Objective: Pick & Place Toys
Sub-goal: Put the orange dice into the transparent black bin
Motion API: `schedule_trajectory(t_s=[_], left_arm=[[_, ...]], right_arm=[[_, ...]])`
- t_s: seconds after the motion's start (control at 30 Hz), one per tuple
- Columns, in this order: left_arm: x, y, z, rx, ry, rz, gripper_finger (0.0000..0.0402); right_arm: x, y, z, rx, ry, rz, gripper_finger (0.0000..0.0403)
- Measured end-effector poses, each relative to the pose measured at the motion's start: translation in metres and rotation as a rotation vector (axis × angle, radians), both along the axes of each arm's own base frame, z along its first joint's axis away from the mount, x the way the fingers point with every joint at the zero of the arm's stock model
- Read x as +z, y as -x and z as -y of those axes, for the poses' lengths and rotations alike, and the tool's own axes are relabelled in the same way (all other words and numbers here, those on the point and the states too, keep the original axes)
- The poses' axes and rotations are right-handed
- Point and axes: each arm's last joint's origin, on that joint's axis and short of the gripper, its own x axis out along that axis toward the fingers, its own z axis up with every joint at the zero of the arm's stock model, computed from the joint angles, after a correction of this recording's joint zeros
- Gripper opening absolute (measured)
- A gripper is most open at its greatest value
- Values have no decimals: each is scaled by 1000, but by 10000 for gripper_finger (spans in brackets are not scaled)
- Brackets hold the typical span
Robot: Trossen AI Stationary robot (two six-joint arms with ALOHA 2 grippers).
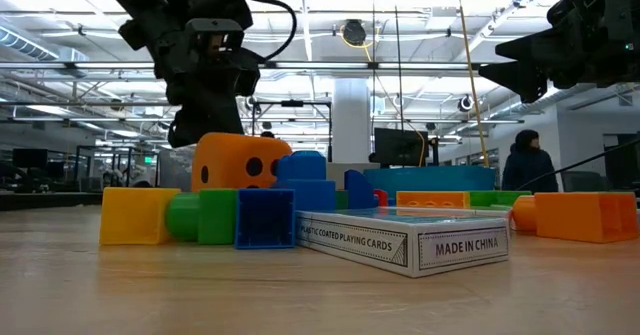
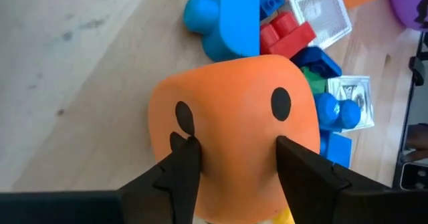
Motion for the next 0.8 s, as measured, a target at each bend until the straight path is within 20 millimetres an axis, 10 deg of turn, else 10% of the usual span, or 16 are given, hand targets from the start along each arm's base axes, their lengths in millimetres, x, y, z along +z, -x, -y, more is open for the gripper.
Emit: schedule_trajectory(t_s=[0.8], left_arm=[[52, 26, -5, 19, -92, 125, 100]], right_arm=[[0, 0, 0, 0, 0, 0, 279]])
